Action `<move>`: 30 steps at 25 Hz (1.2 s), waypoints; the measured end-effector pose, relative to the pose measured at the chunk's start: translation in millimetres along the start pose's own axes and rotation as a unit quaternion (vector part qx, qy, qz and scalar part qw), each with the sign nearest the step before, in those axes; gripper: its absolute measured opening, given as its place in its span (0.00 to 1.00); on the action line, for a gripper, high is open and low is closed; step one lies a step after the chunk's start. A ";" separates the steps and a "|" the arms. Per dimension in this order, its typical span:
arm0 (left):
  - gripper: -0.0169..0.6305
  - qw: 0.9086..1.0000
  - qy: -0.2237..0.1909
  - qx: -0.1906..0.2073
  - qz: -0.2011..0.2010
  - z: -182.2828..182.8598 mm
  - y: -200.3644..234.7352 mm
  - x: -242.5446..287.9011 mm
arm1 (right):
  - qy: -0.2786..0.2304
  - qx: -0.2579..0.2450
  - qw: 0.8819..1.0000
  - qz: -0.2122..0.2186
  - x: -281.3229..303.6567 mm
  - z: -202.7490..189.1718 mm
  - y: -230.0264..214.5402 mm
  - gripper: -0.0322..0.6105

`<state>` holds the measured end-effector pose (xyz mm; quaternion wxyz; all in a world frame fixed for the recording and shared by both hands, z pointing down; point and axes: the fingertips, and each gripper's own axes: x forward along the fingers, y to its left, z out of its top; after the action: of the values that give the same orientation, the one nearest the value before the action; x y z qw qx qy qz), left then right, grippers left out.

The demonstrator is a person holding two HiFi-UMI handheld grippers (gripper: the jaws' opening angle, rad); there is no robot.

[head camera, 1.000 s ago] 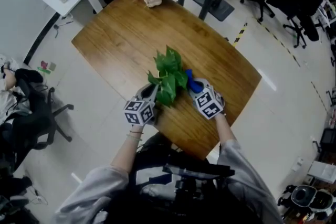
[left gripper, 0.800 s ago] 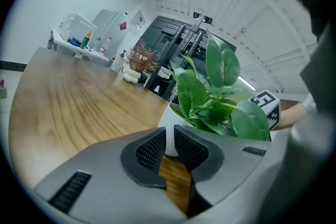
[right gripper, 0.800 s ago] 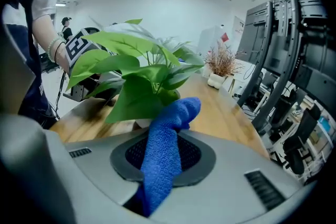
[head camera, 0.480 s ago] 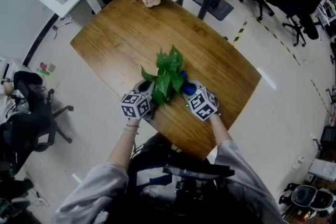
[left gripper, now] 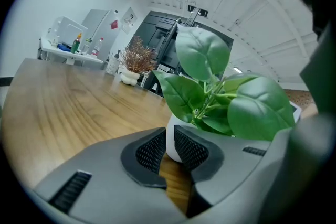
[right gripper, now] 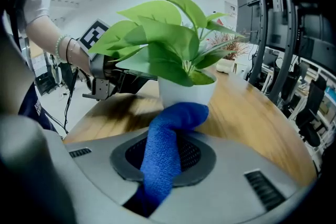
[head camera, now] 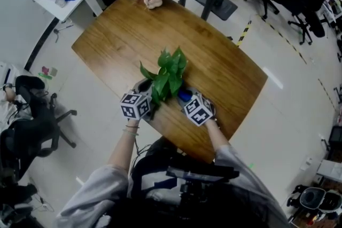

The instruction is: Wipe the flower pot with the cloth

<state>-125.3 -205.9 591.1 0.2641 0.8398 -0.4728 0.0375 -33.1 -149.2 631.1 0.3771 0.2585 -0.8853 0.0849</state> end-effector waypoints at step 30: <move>0.11 0.999 -0.012 -0.037 -0.010 11.8 19.7 16.0 | -0.007 -0.070 0.997 -0.025 -9.8 26.5 -38.1 0.16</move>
<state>-134.8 -232.1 594.1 0.2900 0.8347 -0.4682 0.0068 -24.0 -186.9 603.9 0.3898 0.2545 -0.8850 0.0113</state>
